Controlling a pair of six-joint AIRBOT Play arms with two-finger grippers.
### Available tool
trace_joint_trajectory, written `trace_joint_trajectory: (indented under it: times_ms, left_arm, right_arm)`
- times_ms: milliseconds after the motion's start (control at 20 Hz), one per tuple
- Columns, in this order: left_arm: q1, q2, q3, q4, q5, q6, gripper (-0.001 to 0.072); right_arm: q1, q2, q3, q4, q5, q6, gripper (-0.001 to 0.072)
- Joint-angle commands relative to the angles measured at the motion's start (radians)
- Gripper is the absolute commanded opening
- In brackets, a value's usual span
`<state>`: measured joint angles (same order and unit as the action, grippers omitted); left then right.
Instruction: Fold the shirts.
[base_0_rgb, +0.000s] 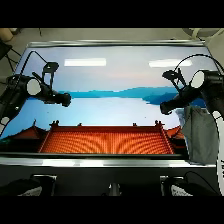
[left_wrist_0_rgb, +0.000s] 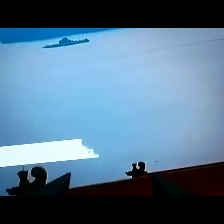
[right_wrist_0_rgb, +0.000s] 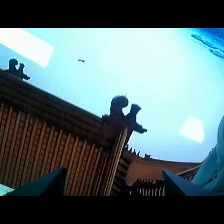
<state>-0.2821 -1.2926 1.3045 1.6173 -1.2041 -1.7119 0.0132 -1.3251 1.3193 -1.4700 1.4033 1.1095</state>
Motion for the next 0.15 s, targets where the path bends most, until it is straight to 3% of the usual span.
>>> trace_joint_trajectory:
  times_ms: [0,100]
  left_arm:
    - [0.0,0.001,0.0,0.002,0.001,0.001,0.0614]
    - [0.0,0.001,0.0,0.002,0.001,0.001,0.0614]
  right_arm:
    - [0.001,0.001,-0.001,0.0,0.0,0.001,0.0629]
    - [0.001,0.001,-0.001,0.0,0.0,0.001,0.0629]
